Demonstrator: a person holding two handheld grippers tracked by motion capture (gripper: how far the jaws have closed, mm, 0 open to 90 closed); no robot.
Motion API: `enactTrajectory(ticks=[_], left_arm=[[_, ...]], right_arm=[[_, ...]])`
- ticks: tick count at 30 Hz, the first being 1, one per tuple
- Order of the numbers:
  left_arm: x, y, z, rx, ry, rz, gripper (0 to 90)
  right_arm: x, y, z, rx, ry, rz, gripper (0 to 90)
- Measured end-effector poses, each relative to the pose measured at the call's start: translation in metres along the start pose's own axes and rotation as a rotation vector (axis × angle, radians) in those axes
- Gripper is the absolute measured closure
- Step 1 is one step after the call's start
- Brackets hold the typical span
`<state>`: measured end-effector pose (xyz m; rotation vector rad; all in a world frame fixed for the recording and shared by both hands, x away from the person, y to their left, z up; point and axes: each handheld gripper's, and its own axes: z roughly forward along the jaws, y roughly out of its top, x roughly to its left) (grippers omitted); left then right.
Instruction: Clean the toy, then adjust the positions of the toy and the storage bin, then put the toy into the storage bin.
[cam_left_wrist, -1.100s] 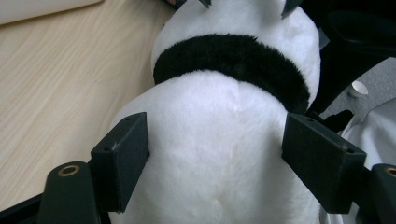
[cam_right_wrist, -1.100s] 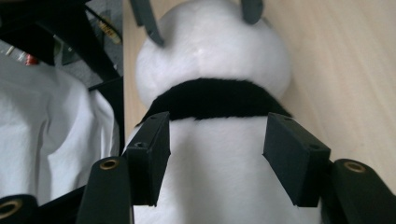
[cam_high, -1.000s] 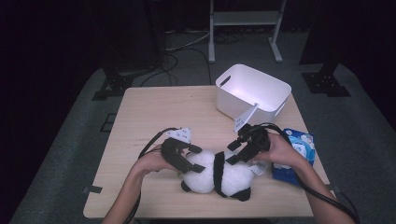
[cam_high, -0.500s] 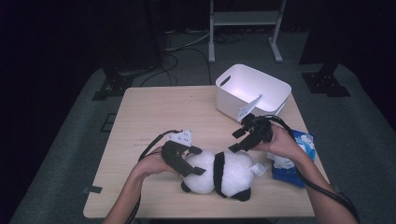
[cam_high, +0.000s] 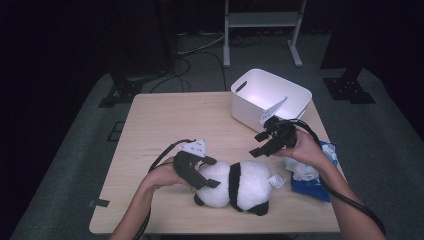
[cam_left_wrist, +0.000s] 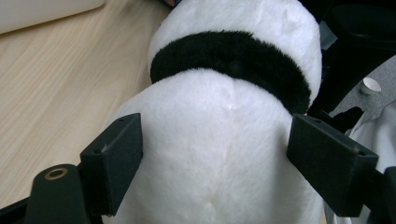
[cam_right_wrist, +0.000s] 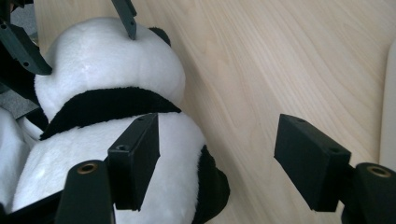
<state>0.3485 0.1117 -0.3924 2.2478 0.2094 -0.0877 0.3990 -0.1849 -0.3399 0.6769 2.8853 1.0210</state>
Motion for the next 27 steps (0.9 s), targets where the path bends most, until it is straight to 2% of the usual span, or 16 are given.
enactTrajectory(ticks=[3, 8, 27], left_arm=[[0.000, 0.000, 0.000, 0.000, 0.001, -0.002, 17.4], [-0.001, -0.001, 0.000, -0.003, -0.001, -0.004, 17.2], [0.000, -0.002, -0.001, -0.010, -0.010, -0.006, 16.8]], right_arm=[[-0.001, 0.000, -0.001, -0.011, -0.001, 0.006, 29.5], [-0.005, 0.003, 0.002, 0.005, 0.004, 0.015, 29.2], [-0.015, 0.024, -0.003, 0.006, -0.009, -0.012, 28.8]])
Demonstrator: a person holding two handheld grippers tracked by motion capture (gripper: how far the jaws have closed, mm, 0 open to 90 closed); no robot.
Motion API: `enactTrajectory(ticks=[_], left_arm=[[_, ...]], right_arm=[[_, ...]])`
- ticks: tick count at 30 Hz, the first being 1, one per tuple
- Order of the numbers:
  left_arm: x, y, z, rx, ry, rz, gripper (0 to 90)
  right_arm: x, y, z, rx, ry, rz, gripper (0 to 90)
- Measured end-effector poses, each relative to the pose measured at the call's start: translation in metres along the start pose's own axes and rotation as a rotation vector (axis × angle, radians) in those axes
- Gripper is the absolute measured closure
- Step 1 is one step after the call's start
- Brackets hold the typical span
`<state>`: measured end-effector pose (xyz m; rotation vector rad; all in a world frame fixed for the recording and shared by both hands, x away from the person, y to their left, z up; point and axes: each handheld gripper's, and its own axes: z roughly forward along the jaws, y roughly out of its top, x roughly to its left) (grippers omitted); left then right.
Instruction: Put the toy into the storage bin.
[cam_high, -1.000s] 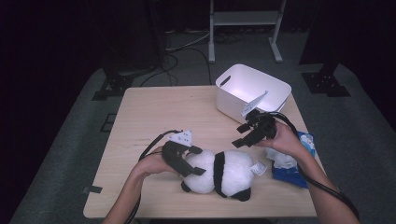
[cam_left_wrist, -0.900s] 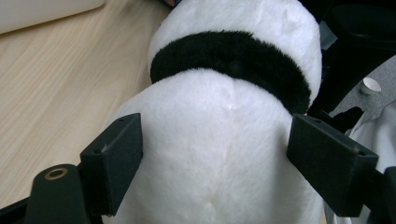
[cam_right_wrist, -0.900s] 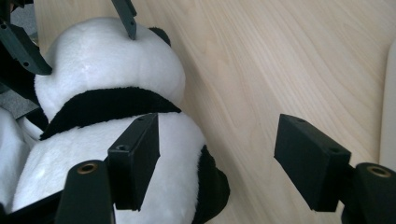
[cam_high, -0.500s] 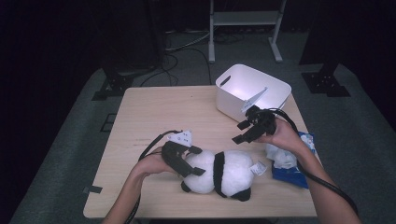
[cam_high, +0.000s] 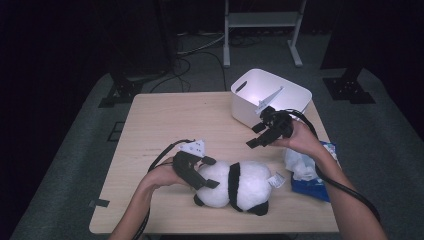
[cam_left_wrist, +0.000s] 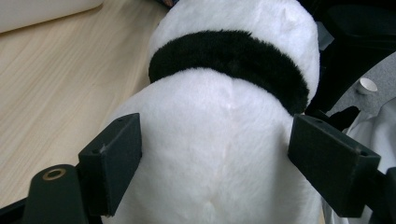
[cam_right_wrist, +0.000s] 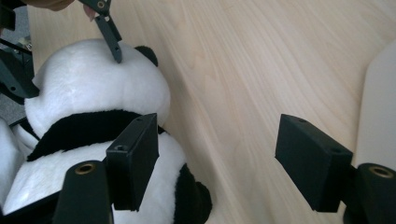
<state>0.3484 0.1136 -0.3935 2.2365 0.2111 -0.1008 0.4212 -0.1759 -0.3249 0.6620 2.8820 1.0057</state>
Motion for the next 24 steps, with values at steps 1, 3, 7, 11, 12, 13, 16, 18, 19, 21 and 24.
enactTrajectory(ticks=[1, 3, 7, 11, 12, 13, 16, 18, 19, 21, 24], left_arm=[[0.000, 0.000, 0.000, -0.001, 0.001, 0.000, 16.8], [0.000, 0.000, 0.000, 0.004, -0.001, 0.006, 16.8], [0.001, 0.000, 0.000, 0.000, -0.004, 0.000, 16.7], [0.001, -0.001, 0.000, -0.006, -0.008, -0.010, 16.7], [0.001, -0.001, 0.000, -0.005, -0.008, -0.008, 16.7], [0.001, -0.001, 0.000, -0.004, -0.007, -0.006, 16.7], [0.000, 0.000, 0.000, -0.002, -0.006, -0.006, 16.5], [0.000, 0.000, 0.000, 0.000, -0.004, -0.003, 16.2], [0.000, 0.000, 0.000, 0.000, -0.004, -0.002, 16.2], [0.000, 0.000, 0.000, 0.000, -0.004, 0.000, 16.2], [0.000, 0.000, 0.000, 0.001, -0.005, -0.002, 16.2]], right_arm=[[-0.001, 0.002, -0.001, 0.003, -0.004, 0.005, 28.8], [-0.005, 0.005, -0.003, 0.003, -0.007, -0.002, 28.8], [-0.012, 0.011, -0.006, 0.007, -0.022, 0.000, 28.9], [-0.020, 0.017, -0.009, 0.003, -0.037, 0.002, 29.1], [-0.022, 0.019, -0.010, 0.005, -0.039, 0.012, 29.2], [-0.023, 0.020, -0.011, 0.006, -0.045, 0.012, 29.5], [-0.028, 0.024, -0.014, 0.005, -0.055, 0.020, 29.6], [-0.032, 0.027, -0.015, 0.005, -0.062, 0.017, 29.7], [-0.033, 0.029, -0.015, 0.008, -0.067, 0.020, 29.8], [-0.036, 0.032, -0.016, 0.004, -0.073, 0.018, 30.2], [-0.041, 0.036, -0.016, 0.003, -0.082, 0.014, 30.3]])
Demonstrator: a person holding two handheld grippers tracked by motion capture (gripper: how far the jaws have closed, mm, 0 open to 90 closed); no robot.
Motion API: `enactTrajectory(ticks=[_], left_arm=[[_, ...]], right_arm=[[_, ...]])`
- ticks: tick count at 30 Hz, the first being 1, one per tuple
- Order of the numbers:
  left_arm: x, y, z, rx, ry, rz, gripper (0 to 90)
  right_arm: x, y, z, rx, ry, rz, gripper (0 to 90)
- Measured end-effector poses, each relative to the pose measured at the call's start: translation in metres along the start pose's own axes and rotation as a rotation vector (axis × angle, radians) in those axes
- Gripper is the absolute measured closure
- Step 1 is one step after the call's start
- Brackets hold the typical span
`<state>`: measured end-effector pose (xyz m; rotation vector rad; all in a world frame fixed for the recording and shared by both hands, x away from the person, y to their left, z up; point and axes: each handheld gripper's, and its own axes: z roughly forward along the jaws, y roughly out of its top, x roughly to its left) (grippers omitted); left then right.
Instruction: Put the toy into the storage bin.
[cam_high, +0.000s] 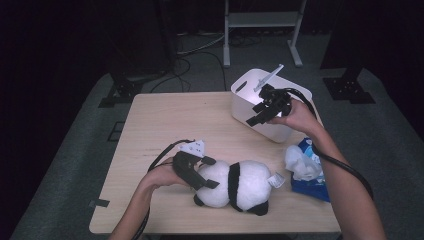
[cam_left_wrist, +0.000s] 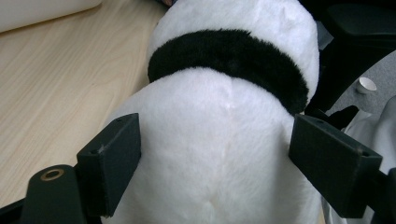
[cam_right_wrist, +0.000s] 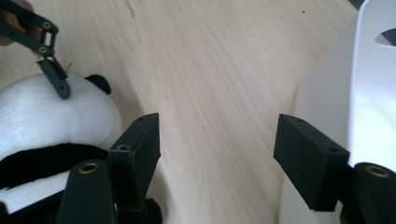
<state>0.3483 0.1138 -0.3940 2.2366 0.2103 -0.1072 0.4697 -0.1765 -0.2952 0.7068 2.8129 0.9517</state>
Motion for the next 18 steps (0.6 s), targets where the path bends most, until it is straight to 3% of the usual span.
enactTrajectory(ticks=[18], left_arm=[[0.000, -0.001, 0.000, -0.006, 0.001, -0.004, 16.2]], right_arm=[[-0.034, 0.016, 0.003, 0.027, -0.052, 0.035, 32.6]])
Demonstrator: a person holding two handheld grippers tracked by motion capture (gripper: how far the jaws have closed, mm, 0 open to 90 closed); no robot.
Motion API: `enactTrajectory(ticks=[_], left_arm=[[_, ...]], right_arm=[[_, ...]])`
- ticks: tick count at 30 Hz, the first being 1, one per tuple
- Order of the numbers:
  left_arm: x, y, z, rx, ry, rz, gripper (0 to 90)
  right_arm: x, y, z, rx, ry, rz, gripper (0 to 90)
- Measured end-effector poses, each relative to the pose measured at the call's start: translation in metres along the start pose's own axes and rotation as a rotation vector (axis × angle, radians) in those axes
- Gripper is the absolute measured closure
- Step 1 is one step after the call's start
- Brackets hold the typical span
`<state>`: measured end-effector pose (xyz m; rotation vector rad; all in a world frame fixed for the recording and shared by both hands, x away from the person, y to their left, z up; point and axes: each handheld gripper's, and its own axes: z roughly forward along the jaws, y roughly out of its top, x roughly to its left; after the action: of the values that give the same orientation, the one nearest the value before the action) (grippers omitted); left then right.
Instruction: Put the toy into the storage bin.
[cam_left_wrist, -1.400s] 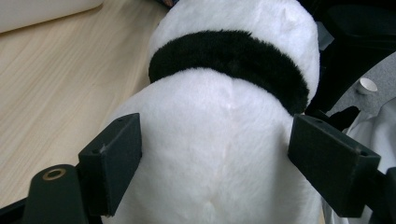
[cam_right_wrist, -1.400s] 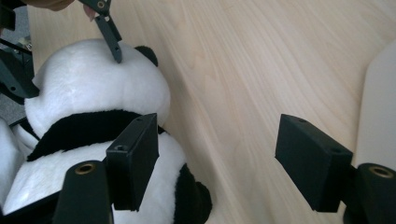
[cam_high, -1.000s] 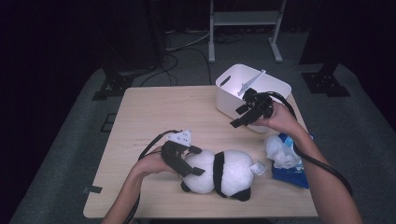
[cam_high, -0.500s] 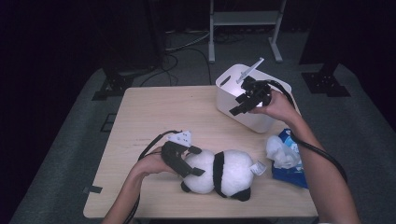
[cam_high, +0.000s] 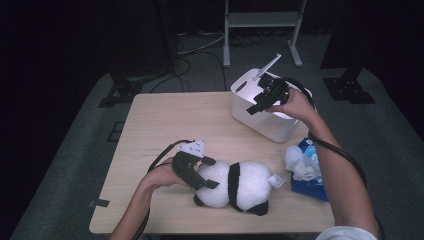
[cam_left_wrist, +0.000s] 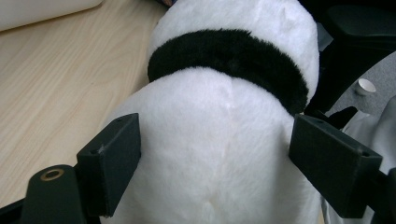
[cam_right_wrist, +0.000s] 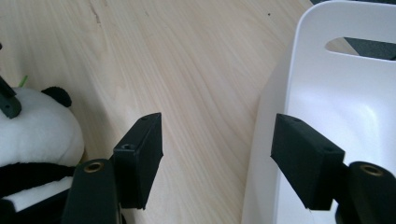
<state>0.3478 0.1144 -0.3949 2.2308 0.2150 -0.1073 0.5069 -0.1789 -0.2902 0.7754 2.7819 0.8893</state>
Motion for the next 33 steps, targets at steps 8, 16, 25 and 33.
enactTrajectory(ticks=[8, 16, 25, 33], left_arm=[[0.000, -0.001, 0.000, 0.000, -0.001, -0.001, 16.1], [0.000, -0.001, -0.001, 0.003, -0.002, 0.002, 16.1], [-0.001, -0.001, 0.000, 0.002, 0.000, 0.001, 16.1], [-0.002, -0.001, 0.001, 0.010, 0.006, 0.006, 15.0]], right_arm=[[-0.013, 0.006, 0.001, 0.017, -0.037, 0.017, 34.5], [-0.028, 0.008, 0.008, 0.039, -0.067, 0.036, 37.0], [-0.034, 0.013, 0.025, 0.093, -0.069, 0.032, 45.5], [-0.033, 0.016, 0.041, 0.144, -0.079, -0.005, 64.3]])
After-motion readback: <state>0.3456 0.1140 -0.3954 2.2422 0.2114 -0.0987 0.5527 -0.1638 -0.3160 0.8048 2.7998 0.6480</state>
